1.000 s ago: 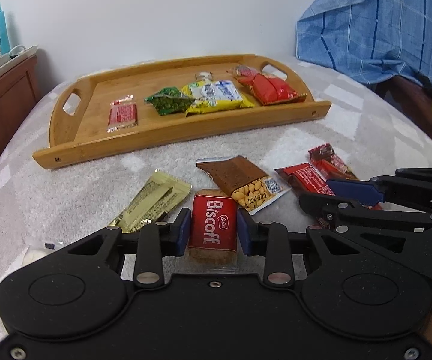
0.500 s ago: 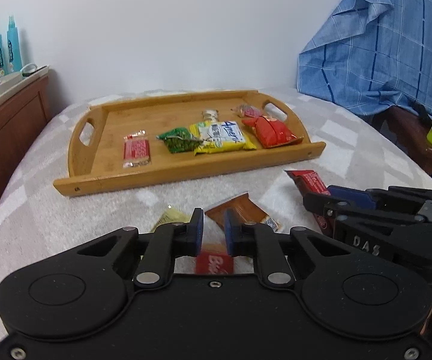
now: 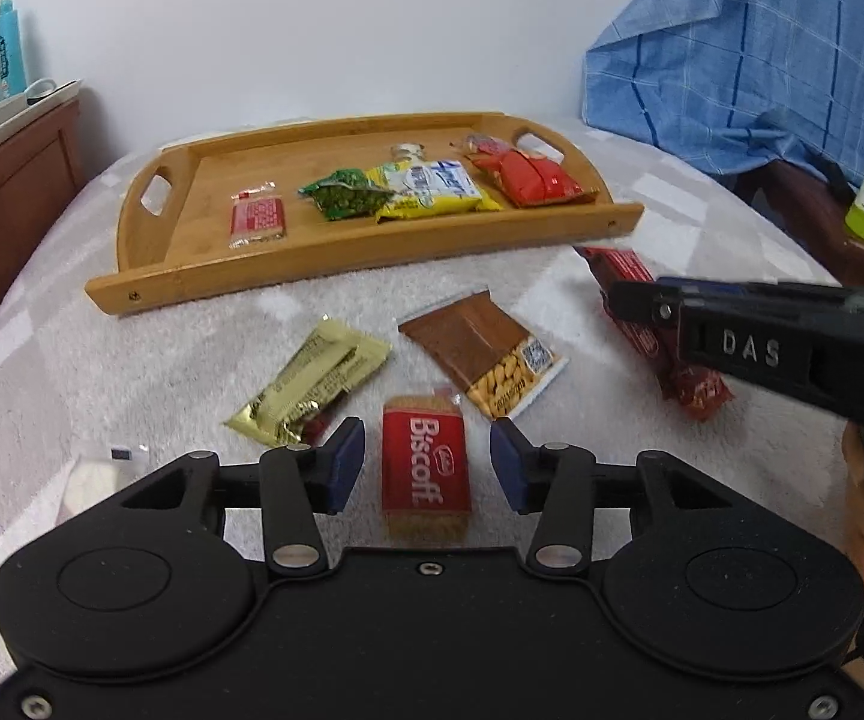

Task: Organize snacks
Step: 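Carry the Biscoff pack and red bar onto the tray and open both tools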

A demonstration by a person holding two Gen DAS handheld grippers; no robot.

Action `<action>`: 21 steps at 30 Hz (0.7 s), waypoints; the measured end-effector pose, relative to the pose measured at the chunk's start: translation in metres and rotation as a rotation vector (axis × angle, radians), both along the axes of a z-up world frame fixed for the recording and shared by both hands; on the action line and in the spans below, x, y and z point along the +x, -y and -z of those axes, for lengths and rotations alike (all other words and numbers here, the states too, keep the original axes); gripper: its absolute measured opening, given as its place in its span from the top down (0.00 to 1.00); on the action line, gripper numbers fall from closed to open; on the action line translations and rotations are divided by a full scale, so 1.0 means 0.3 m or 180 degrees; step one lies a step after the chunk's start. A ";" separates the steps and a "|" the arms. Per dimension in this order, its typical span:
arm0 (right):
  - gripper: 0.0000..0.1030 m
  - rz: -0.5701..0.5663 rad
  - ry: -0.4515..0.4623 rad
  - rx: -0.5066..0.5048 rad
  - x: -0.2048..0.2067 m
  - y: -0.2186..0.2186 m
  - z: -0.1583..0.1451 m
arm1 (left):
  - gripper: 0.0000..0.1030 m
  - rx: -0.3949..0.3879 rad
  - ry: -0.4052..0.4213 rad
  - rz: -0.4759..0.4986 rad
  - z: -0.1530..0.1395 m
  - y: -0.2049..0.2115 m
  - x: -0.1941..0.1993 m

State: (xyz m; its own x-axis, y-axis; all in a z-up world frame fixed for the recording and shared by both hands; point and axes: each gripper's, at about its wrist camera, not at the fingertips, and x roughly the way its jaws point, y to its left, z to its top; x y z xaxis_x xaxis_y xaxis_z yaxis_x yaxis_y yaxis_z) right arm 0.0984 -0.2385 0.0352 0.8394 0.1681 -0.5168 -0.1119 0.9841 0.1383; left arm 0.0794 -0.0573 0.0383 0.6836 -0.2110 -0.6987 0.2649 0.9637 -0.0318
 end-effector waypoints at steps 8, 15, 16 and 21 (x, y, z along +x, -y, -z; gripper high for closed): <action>0.73 -0.0056 -0.0007 -0.0051 -0.005 -0.013 0.003 | 0.70 0.0065 -0.0064 -0.0029 0.030 0.015 0.003; 0.73 -0.0064 0.0048 0.0143 0.020 0.003 -0.035 | 0.70 -0.0029 0.0132 -0.0105 -0.059 -0.005 0.002; 0.73 -0.0067 0.0053 0.0177 0.032 0.005 -0.046 | 0.70 -0.0067 0.0154 -0.0126 -0.075 -0.011 0.009; 0.73 -0.0057 0.0166 0.0245 0.109 0.013 -0.118 | 0.70 -0.0146 0.0353 -0.0185 -0.164 -0.031 0.076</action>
